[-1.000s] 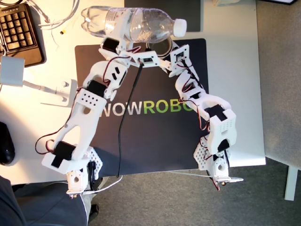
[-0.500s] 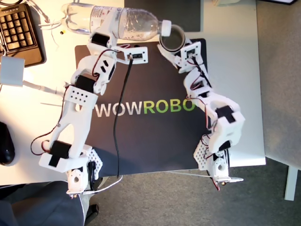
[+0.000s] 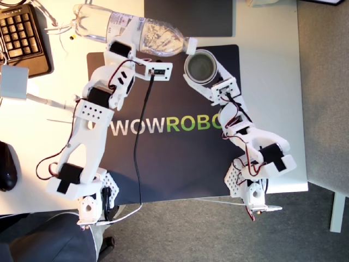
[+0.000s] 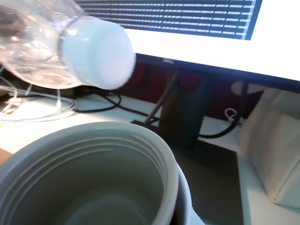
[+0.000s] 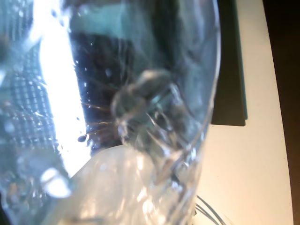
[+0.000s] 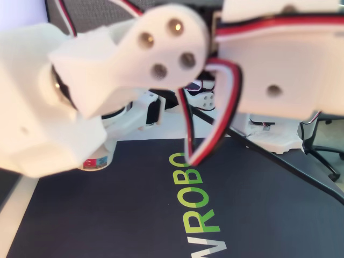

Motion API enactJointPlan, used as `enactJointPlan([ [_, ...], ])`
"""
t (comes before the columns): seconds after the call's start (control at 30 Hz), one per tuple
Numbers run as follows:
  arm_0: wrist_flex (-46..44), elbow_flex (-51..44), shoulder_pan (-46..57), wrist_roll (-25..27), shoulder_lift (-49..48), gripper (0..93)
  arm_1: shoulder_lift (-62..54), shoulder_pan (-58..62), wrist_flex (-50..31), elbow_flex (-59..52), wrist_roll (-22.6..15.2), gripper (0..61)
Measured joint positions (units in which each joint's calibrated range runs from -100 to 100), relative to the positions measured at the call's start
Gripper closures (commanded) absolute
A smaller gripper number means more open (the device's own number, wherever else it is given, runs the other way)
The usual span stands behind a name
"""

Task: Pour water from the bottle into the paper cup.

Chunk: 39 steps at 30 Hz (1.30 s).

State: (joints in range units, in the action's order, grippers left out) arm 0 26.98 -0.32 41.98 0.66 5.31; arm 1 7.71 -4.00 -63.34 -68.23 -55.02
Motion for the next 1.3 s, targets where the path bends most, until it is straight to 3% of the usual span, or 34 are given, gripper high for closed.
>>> enactJointPlan([
  [0.43,3.66,0.0,1.11,-3.66,-0.09,92.7,-0.09,-4.4,1.14,-0.36,1.17,60.8],
  [1.3,4.56,-0.45,1.11,-5.76,-0.09,92.7,-0.09,-3.7,14.76,8.19,3.37,60.9],
])
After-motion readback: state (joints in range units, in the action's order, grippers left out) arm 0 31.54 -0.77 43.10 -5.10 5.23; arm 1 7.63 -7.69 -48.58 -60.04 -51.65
